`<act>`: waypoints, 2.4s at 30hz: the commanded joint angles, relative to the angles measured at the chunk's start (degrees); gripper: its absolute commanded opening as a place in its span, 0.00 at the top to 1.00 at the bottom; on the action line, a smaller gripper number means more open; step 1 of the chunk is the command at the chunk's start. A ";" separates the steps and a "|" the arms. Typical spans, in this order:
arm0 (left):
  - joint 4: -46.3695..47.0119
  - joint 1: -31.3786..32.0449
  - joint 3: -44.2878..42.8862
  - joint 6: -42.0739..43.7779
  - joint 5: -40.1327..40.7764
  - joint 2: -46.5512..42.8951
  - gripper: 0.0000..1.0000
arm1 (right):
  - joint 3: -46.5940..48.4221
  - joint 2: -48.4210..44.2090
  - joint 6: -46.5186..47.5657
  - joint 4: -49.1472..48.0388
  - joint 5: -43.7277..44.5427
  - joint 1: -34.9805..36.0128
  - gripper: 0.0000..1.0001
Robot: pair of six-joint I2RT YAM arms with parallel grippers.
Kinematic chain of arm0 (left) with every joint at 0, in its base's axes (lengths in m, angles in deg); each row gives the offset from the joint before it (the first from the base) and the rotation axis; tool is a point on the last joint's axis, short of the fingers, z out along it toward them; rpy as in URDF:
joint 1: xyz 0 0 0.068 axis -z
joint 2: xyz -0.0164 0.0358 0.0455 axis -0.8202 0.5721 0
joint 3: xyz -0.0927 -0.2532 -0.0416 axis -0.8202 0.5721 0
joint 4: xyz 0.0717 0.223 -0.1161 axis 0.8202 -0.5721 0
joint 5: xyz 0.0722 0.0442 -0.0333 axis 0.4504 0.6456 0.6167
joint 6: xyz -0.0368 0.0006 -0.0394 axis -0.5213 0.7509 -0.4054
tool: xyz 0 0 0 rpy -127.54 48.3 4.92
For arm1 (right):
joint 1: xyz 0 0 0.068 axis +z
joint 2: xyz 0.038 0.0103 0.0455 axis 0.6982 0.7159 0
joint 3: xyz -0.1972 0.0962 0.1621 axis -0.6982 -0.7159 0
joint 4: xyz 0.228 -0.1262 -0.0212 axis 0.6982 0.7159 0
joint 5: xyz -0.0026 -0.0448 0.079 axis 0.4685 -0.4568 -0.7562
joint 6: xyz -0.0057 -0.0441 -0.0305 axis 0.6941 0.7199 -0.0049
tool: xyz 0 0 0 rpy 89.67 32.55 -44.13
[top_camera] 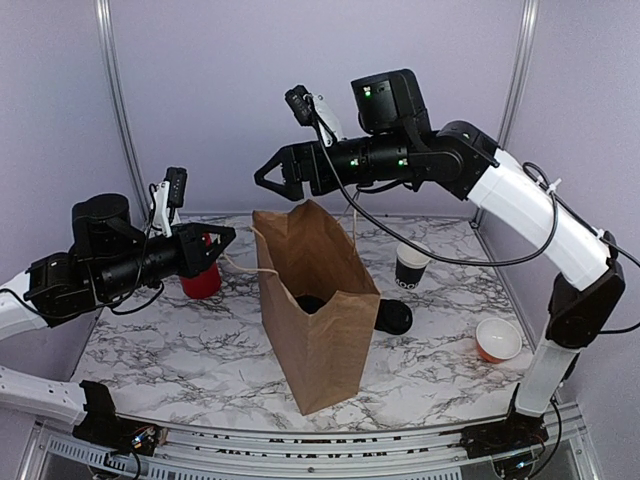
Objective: Pack the takeout coffee
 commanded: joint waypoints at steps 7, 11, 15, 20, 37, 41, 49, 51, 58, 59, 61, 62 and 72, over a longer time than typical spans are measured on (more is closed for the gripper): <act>-0.60 0.22 -2.48 0.29 0.67 -3.99 0.46 | -8.80 -7.57 0.68 -20.57 1.83 -0.36 0.11; -1.30 0.19 -2.29 1.10 2.69 -6.43 0.27 | -13.58 -11.65 1.88 -24.26 7.03 -0.99 0.09; -2.20 0.20 -2.33 1.59 5.28 -7.90 0.12 | -17.77 -15.12 2.86 -26.43 11.29 -2.04 0.08; -4.37 0.13 -2.91 0.65 10.78 -8.10 0.06 | -22.86 -18.99 2.98 -26.80 16.70 -3.54 0.06; -23.72 -23.27 -13.78 -5.84 9.83 5.92 0.05 | -36.71 -28.00 -5.99 -22.03 13.94 -16.62 0.06; -23.74 -31.37 -14.49 -6.28 4.72 9.07 0.08 | -38.94 -29.32 -6.80 -21.95 13.77 -17.21 0.07; -19.29 -41.60 -13.27 -7.60 -3.44 14.71 0.17 | -40.79 -30.99 -7.01 -21.77 14.44 -17.33 0.08; -18.68 -42.81 -12.92 -7.69 -4.04 16.29 0.19 | -41.30 -31.42 -7.09 -21.72 14.76 -17.33 0.08; -15.85 -45.39 -12.51 -8.15 -5.80 20.84 0.34 | -42.80 -32.99 -7.38 -21.24 15.44 -17.33 0.09; -15.49 -45.45 -12.59 -8.14 -5.96 21.51 0.36 | -43.15 -33.22 -7.41 -21.15 15.70 -17.33 0.09; -15.13 -45.40 -13.01 -8.10 -6.12 22.88 0.41 | -43.50 -33.74 -7.52 -21.08 16.03 -17.33 0.09; -15.03 -45.48 -13.20 -8.08 -6.09 23.55 0.44 | -43.72 -34.04 -7.57 -21.00 16.27 -17.33 0.09; -14.45 -45.36 -12.23 -8.81 -8.36 25.52 0.63 | -45.61 -35.72 -7.76 -20.62 17.57 -17.26 0.09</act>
